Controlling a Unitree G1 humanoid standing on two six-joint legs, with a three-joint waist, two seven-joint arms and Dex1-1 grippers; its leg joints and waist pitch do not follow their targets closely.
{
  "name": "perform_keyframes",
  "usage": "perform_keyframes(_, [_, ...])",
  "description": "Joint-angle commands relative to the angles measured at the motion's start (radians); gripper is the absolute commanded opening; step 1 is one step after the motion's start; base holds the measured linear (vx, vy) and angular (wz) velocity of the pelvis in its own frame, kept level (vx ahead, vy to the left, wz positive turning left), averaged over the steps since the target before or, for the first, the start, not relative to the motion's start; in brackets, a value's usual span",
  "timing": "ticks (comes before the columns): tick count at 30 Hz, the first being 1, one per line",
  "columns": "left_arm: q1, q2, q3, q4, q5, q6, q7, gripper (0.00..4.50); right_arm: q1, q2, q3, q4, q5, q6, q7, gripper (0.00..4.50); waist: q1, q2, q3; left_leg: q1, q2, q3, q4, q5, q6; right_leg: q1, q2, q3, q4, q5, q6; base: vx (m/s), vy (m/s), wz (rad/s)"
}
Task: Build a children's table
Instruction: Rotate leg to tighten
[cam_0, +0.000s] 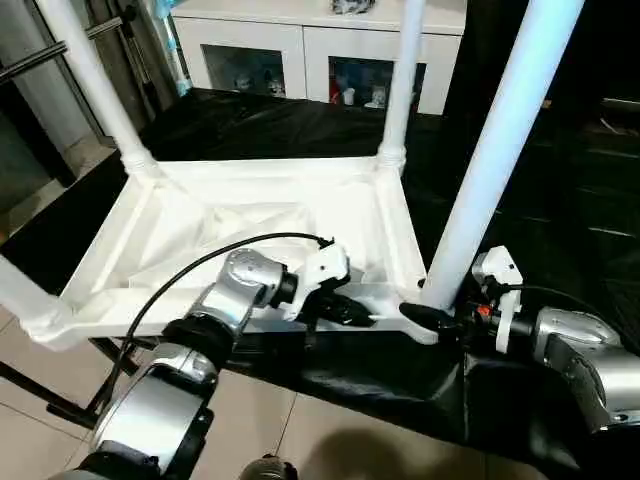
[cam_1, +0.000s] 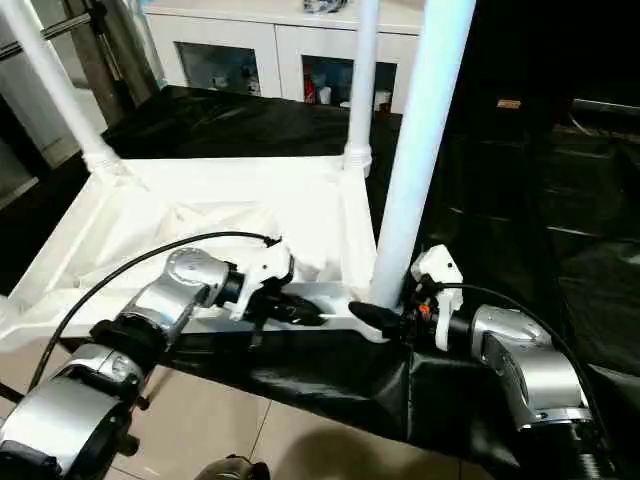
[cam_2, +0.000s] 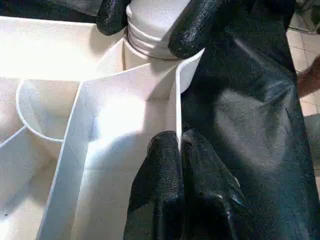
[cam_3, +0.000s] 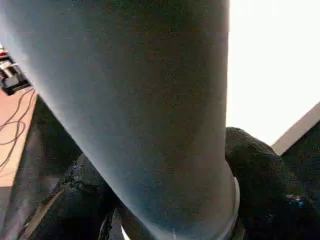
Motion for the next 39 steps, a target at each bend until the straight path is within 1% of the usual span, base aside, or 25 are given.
perform_keyframes(1, [-0.018,-0.012,0.001,-0.047,-0.036,-0.022,-0.009,0.0,0.008,0.008,0.037,-0.042,0.028,0.014,0.032,2.74,-0.003,-0.021,-0.067,0.026,0.059,-0.022,-0.068,-0.256,0.067,0.041,-0.07,0.04,-0.083,-0.239,-0.222,0.0,0.0,0.0])
perform_keyframes(3, [-0.017,-0.016,0.001,-0.048,-0.032,-0.021,0.001,0.0,0.008,0.016,0.043,-0.043,0.026,0.018,0.024,2.71,-0.004,-0.022,-0.067,0.025,0.059,-0.022,-0.068,-0.254,0.065,0.042,-0.07,0.039,-0.082,-0.234,-0.223,0.0,0.0,0.0])
perform_keyframes(6, [-0.028,-0.033,0.006,-0.031,-0.017,-0.014,0.069,0.0,0.001,0.057,0.044,-0.027,0.004,0.007,-0.041,2.69,-0.004,-0.022,-0.067,0.024,0.058,-0.022,-0.067,-0.25,0.064,0.041,-0.071,0.039,-0.082,-0.232,-0.223,0.0,0.0,0.0])
perform_keyframes(10, [-0.063,-0.064,0.024,0.011,0.004,0.003,0.194,0.0,-0.033,0.139,0.027,0.052,-0.067,-0.001,-0.23,2.68,-0.013,-0.022,-0.065,0.028,0.055,-0.024,-0.072,-0.282,0.036,0.036,-0.071,0.039,-0.088,-0.291,-0.206,0.0,0.0,0.0])
perform_keyframes(11, [-0.083,-0.082,0.031,0.036,0.015,0.011,0.259,0.0,-0.052,0.183,0.018,0.101,-0.103,-0.007,-0.334,2.68,-0.017,-0.021,-0.064,0.028,0.054,-0.024,-0.072,-0.285,0.027,0.034,-0.071,0.039,-0.09,-0.302,-0.201,0.0,0.0,0.0])
perform_keyframes(12, [-0.098,-0.095,0.036,0.053,0.019,0.019,0.301,0.0,-0.064,0.212,0.013,0.133,-0.122,-0.017,-0.397,2.68,-0.025,-0.019,-0.063,0.03,0.052,-0.027,-0.076,-0.309,0.009,0.033,-0.071,0.037,-0.092,-0.335,-0.194,0.0,0.0,0.0])
perform_keyframes(13, [-0.098,-0.095,0.036,0.053,0.019,0.019,0.301,0.0,-0.064,0.212,0.013,0.133,-0.122,-0.017,-0.397,2.68,-0.029,-0.021,-0.064,0.029,0.051,-0.028,-0.077,-0.312,0.003,0.034,-0.07,0.037,-0.092,-0.34,-0.189,0.0,0.0,0.0])
perform_keyframes(14, [-0.119,-0.121,0.045,0.075,0.022,0.032,0.369,0.0,-0.085,0.261,-0.003,0.174,-0.136,-0.022,-0.488,2.68,-0.035,-0.021,-0.063,0.029,0.051,-0.028,-0.078,-0.311,0.002,0.035,-0.071,0.039,-0.093,-0.327,-0.185,0.0,0.0,0.0])
perform_keyframes(15, [-0.133,-0.141,0.05,0.088,0.023,0.045,0.413,0.0,-0.101,0.297,-0.018,0.201,-0.139,-0.014,-0.552,2.67,-0.038,-0.017,-0.064,0.027,0.05,-0.028,-0.077,-0.303,0.002,0.036,-0.07,0.039,-0.091,-0.311,-0.187,0.0,0.0,0.0])
perform_keyframes(16, [-0.145,-0.159,0.055,0.1,0.022,0.055,0.454,0.0,-0.12,0.329,-0.03,0.225,-0.148,-0.019,-0.61,2.67,-0.04,-0.018,-0.065,0.027,0.049,-0.027,-0.077,-0.299,0.002,0.035,-0.069,0.039,-0.091,-0.298,-0.189,0.0,0.0,0.0])
perform_keyframes(18, [-0.157,-0.18,0.062,0.112,0.018,0.065,0.495,0.0,-0.144,0.366,-0.045,0.257,-0.159,-0.027,-0.678,2.67,-0.046,-0.019,-0.067,0.028,0.046,-0.026,-0.075,-0.283,0.003,0.036,-0.068,0.038,-0.089,-0.262,-0.195,0.0,0.0,0.0])
perform_keyframes(19, [-0.158,-0.182,0.063,0.113,0.018,0.066,0.499,0.0,-0.147,0.37,-0.047,0.262,-0.16,-0.028,-0.686,2.67,-0.047,-0.02,-0.069,0.024,0.045,-0.026,-0.073,-0.265,0.014,0.042,-0.069,0.038,-0.087,-0.236,-0.197,0.0,0.0,0.0])
perform_keyframes(20, [-0.166,-0.202,0.062,0.124,0.021,0.065,0.529,0.0,-0.178,0.399,-0.052,0.305,-0.177,-0.033,-0.753,2.67,-0.047,-0.01,-0.071,0.024,0.045,-0.026,-0.07,-0.246,0.025,0.041,-0.069,0.039,-0.085,-0.201,-0.201,0.0,0.0,0.0])
perform_keyframes(22, [-0.167,-0.215,0.06,0.129,0.023,0.06,0.53,0.0,-0.197,0.414,-0.041,0.331,-0.185,-0.053,-0.751,2.67,-0.053,-0.015,-0.072,0.023,0.044,-0.024,-0.07,-0.233,0.035,0.044,-0.064,0.036,-0.082,-0.159,-0.21,0.0,0.0,0.0])
perform_keyframes(23, [-0.167,-0.218,0.059,0.13,0.023,0.058,0.526,0.0,-0.199,0.417,-0.037,0.332,-0.184,-0.058,-0.741,2.67,-0.054,-0.018,-0.071,0.021,0.043,-0.023,-0.069,-0.231,0.043,0.046,-0.066,0.036,-0.081,-0.151,-0.215,0.0,0.0,0.0])
perform_keyframes(24, [-0.166,-0.219,0.059,0.131,0.022,0.056,0.523,0.0,-0.199,0.418,-0.034,0.332,-0.183,-0.062,-0.735,3.23,-0.053,-0.016,-0.072,0.022,0.043,-0.023,-0.068,-0.23,0.048,0.047,-0.066,0.036,-0.081,-0.151,-0.215,0.0,0.0,0.0])
perform_keyframes(25, [-0.163,-0.218,0.057,0.129,0.021,0.053,0.514,0.0,-0.198,0.421,-0.036,0.325,-0.17,-0.061,-0.718,3.37,-0.054,-0.015,-0.07,0.022,0.045,-0.023,-0.069,-0.231,0.054,0.046,-0.065,0.036,-0.081,-0.154,-0.215,0.0,0.0,0.0])
perform_keyframes(27, [-0.157,-0.214,0.055,0.127,0.02,0.043,0.497,0.0,-0.193,0.424,-0.044,0.309,-0.147,-0.06,-0.687,3.46,-0.055,-0.014,-0.069,0.023,0.046,-0.023,-0.07,-0.246,0.056,0.046,-0.065,0.037,-0.084,-0.171,-0.214,0.0,0.0,0.0])
perform_keyframes(28, [-0.152,-0.208,0.052,0.125,0.019,0.035,0.483,0.0,-0.192,0.418,-0.04,0.305,-0.152,-0.072,-0.677,3.58,-0.056,-0.021,-0.069,0.024,0.046,-0.022,-0.071,-0.25,0.057,0.047,-0.065,0.037,-0.085,-0.179,-0.212,0.0,0.0,0.0])
perform_keyframes(29, [-0.143,-0.198,0.046,0.119,0.019,0.024,0.459,0.0,-0.186,0.4,-0.023,0.293,-0.162,-0.089,-0.647,3.71,-0.054,-0.017,-0.069,0.025,0.047,-0.023,-0.071,-0.254,0.055,0.046,-0.067,0.037,-0.085,-0.192,-0.211,0.0,0.0,0.0])
perform_keyframes(30, [-0.131,-0.186,0.041,0.108,0.016,0.01,0.424,0.0,-0.176,0.375,-0.003,0.273,-0.165,-0.099,-0.601,3.71,-0.053,-0.018,-0.069,0.024,0.048,-0.023,-0.071,-0.253,0.058,0.048,-0.066,0.037,-0.086,-0.19,-0.206,0.0,0.0,0.0])
perform_keyframes(31, [-0.131,-0.186,0.041,0.108,0.016,0.01,0.424,0.0,-0.176,0.375,-0.003,0.273,-0.165,-0.099,-0.601,3.71,-0.053,-0.018,-0.069,0.022,0.048,-0.024,-0.071,-0.244,0.06,0.049,-0.066,0.038,-0.083,-0.174,-0.207,0.0,0.0,0.0])
perform_keyframes(34, [-0.105,-0.16,0.032,0.086,0.007,-0.018,0.345,0.0,-0.146,0.313,0.043,0.22,-0.158,-0.115,-0.479,3.71,-0.052,-0.02,-0.07,0.019,0.047,-0.022,-0.067,-0.223,0.078,0.052,-0.067,0.037,-0.08,-0.136,-0.219,0.0,0.0,0.0])
perform_keyframes(37, [-0.071,-0.13,0.022,0.042,-0.017,-0.024,0.233,0.0,-0.115,0.25,0.057,0.16,-0.131,-0.103,-0.363,3.71,-0.048,-0.021,-0.068,0.019,0.05,-0.021,-0.065,-0.222,0.095,0.053,-0.067,0.037,-0.079,-0.137,-0.226,0.0,0.0,0.0])
perform_keyframes(39, [-0.052,-0.108,0.015,0.014,-0.029,-0.019,0.17,0.0,-0.089,0.202,0.059,0.112,-0.106,-0.093,-0.276,3.71,-0.046,-0.018,-0.069,0.021,0.052,-0.019,-0.064,-0.224,0.099,0.048,-0.066,0.037,-0.079,-0.148,-0.238,0.0,0.0,0.0])
